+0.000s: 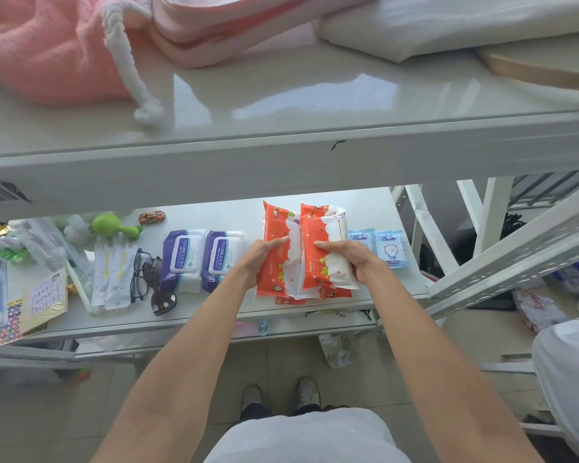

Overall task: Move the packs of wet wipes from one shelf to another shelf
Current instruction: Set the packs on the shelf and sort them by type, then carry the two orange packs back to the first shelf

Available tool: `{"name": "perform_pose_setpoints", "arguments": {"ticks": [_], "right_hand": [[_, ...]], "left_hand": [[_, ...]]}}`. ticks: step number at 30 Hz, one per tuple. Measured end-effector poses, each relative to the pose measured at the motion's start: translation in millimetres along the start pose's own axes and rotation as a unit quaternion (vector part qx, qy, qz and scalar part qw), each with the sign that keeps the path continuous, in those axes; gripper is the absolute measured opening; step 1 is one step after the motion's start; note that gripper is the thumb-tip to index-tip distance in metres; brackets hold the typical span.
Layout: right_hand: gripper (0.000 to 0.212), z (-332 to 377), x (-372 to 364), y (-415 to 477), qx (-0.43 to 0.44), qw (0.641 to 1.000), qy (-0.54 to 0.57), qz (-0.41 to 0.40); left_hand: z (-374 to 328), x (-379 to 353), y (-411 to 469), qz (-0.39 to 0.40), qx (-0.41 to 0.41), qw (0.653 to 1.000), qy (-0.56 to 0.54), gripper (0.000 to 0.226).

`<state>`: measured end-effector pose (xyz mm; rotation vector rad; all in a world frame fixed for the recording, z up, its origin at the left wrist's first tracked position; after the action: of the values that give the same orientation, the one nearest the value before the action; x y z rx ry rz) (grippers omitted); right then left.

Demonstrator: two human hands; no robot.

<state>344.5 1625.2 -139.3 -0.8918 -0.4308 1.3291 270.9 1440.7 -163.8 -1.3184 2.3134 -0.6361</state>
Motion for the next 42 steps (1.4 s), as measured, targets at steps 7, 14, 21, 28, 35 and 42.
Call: {"name": "perform_pose_setpoints", "arguments": {"ticks": [7, 14, 21, 28, 35, 42], "right_hand": [[0.101, -2, -6, 2, 0.044, 0.998, 0.032, -0.005], [0.04, 4, -34, -27, 0.047, 0.993, 0.0, 0.108], [0.041, -26, -88, -29, -0.013, 0.974, -0.112, 0.196], [0.052, -98, -228, -43, -0.09, 0.916, -0.253, 0.298], [0.056, -197, -371, -84, -0.151, 0.822, -0.375, 0.401], [0.039, -310, -479, -123, -0.217, 0.729, -0.458, 0.46]], "left_hand": [[1, 2, -23, 0.009, -0.004, 1.0, -0.014, 0.035], [0, 3, -52, -0.007, -0.024, 0.998, -0.057, 0.04], [51, 44, -125, -0.085, -0.025, 0.988, -0.124, 0.051], [138, 116, -266, -0.257, -0.049, 0.932, -0.251, 0.04], [232, 161, -410, -0.423, -0.098, 0.832, -0.345, 0.052], [327, 193, -518, -0.527, -0.119, 0.734, -0.412, 0.065]]}}
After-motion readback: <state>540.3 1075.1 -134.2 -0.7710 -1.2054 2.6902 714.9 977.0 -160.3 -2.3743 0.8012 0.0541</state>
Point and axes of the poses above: each hand's wrist, its own y-axis towards the middle knuckle, its own x-axis out of the back of the hand, z = x × y, the point moved 8 cm from there along y, towards the middle knuckle, and after that the axes turned 8 degrees about -x, right-handed, at the moved point
